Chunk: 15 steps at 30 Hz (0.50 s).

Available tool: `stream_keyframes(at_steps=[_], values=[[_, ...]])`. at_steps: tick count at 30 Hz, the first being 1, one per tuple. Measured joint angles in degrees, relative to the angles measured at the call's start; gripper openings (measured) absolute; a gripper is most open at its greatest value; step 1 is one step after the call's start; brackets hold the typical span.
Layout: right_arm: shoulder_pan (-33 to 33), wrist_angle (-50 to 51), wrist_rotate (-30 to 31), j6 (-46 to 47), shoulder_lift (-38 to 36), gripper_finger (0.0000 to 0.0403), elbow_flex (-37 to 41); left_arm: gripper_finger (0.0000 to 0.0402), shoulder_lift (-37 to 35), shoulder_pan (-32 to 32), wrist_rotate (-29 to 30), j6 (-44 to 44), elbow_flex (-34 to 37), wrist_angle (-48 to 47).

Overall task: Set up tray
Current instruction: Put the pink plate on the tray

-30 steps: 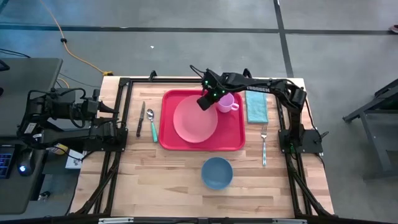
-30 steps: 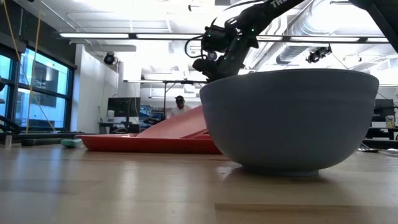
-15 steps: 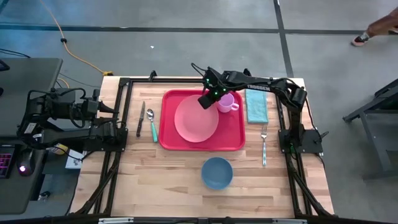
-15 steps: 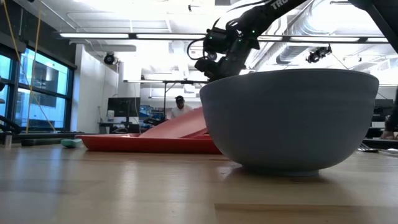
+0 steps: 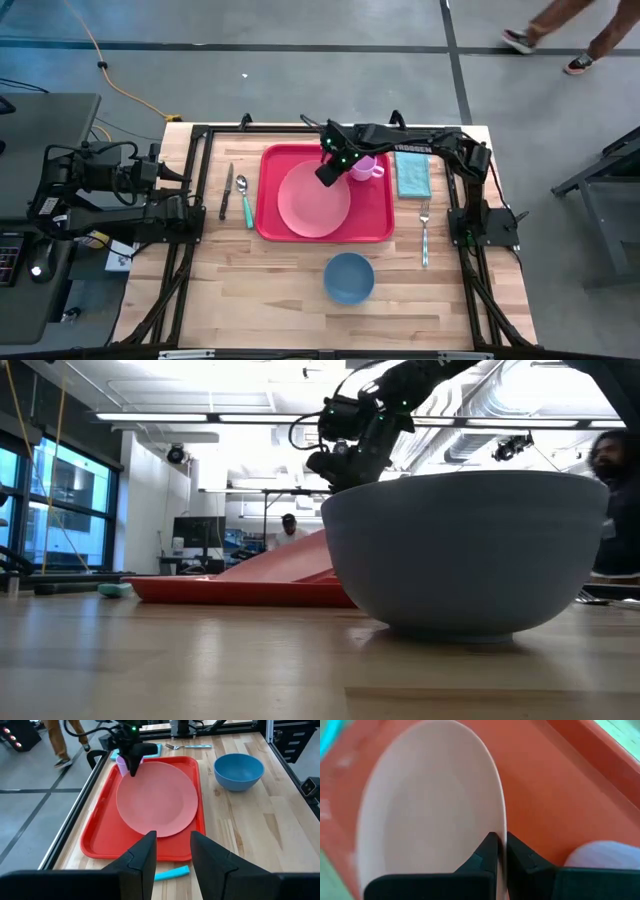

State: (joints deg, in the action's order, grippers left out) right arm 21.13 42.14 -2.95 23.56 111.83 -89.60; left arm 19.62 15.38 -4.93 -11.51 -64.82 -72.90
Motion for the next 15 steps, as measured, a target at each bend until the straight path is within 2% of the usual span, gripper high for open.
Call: stream_keyframes(at_steps=[5,15], values=[[-1.55,-0.39,3.46,0.10,0.00,0.0000,0.02,0.0152,-0.02,0.00,0.15,0.00,0.00,0.00],[2.34,-1.38,2.55,0.43,0.73,0.0000,0.03,0.0152,0.00,0.00,0.15,0.02,0.00,-0.02]])
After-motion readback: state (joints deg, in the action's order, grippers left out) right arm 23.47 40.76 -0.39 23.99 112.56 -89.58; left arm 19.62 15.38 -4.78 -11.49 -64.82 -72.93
